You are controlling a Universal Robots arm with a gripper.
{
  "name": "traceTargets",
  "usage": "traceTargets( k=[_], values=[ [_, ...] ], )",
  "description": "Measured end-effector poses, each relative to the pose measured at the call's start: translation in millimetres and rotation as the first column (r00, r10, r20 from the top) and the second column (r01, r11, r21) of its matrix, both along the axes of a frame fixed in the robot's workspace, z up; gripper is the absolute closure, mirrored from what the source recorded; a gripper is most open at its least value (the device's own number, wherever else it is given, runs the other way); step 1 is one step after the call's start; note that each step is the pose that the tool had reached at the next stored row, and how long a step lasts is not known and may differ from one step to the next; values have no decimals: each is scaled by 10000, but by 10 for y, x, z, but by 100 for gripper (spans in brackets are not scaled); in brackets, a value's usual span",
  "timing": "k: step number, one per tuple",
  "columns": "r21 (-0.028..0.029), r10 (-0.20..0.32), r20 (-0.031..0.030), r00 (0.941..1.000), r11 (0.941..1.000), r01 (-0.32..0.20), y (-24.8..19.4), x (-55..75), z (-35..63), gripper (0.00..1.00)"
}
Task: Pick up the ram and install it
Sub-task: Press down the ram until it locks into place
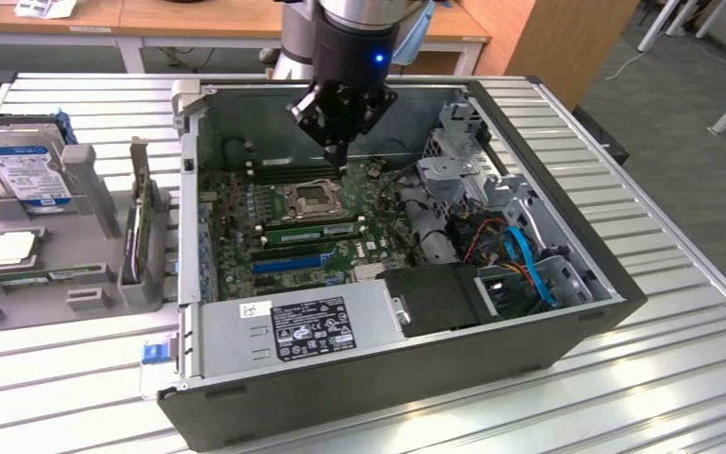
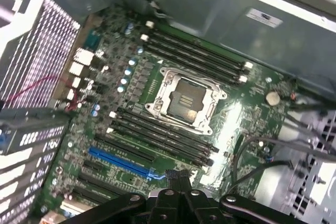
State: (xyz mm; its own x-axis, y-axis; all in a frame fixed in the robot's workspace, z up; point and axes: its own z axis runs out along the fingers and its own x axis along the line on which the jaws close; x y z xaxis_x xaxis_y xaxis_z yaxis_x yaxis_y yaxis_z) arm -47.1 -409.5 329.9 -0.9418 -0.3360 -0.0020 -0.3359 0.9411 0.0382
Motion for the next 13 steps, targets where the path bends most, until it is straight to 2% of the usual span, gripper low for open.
traceTargets(
  k=[3, 7, 13],
  values=[
    [0, -509, 0, 9987, 9987, 509, 0, 0, -1, 90],
    [0, -1143, 0, 9934, 9934, 1143, 0, 0, -2, 90],
    [0, -2077, 0, 9782, 9782, 2077, 0, 0, -3, 90]
  ],
)
